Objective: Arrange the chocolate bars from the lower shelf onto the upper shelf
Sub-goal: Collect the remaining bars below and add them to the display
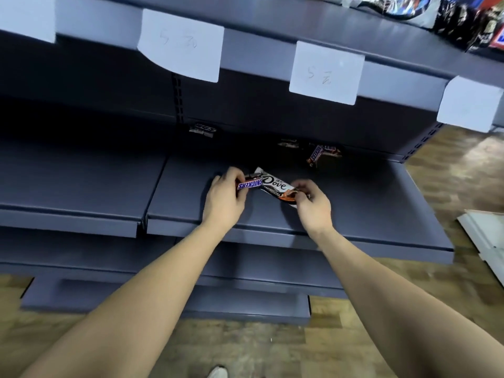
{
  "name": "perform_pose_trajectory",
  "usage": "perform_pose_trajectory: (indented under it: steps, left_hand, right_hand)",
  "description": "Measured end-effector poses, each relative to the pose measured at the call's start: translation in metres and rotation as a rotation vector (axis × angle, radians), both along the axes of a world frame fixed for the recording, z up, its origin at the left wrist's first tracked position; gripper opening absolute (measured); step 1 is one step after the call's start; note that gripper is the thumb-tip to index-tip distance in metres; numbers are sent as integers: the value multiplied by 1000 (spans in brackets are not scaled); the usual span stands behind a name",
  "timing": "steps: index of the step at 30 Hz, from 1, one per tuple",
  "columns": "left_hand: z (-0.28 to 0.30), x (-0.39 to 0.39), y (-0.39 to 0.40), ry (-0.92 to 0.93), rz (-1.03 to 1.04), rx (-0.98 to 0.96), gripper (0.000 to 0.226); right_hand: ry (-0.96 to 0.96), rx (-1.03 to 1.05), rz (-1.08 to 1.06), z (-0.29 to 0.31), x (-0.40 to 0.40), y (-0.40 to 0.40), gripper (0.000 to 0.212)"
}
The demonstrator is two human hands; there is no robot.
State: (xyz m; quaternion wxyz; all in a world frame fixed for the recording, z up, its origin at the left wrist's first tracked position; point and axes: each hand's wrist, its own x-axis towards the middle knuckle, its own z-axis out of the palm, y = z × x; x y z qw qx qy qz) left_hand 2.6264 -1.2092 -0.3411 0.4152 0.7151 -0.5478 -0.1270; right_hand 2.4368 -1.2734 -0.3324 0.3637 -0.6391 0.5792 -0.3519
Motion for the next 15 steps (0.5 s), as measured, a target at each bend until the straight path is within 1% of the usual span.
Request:
perform_pose_trajectory:
  steps: [2,5,9,11,13,15]
  left_hand:
    - [0,4,3,120,-4,45,21]
    - [0,5,6,168,-30,79,30]
    - [3,5,7,159,-64,124,35]
    - [3,6,7,135,-69,153,38]
    - [1,6,6,111,-70,177,38]
    - [1,6,6,100,-79,172,37]
  right_hand:
    - [10,-3,28,-2,-3,1,32]
    - [77,-38,57,-4,-7,2,33]
    - [199,-96,107,-7,-10,7,26]
    - [283,-135,147,-10,-11,9,36]
    - [290,-157,165,-12,-12,8,39]
    - [274,-161,171,-11,-13,4,37]
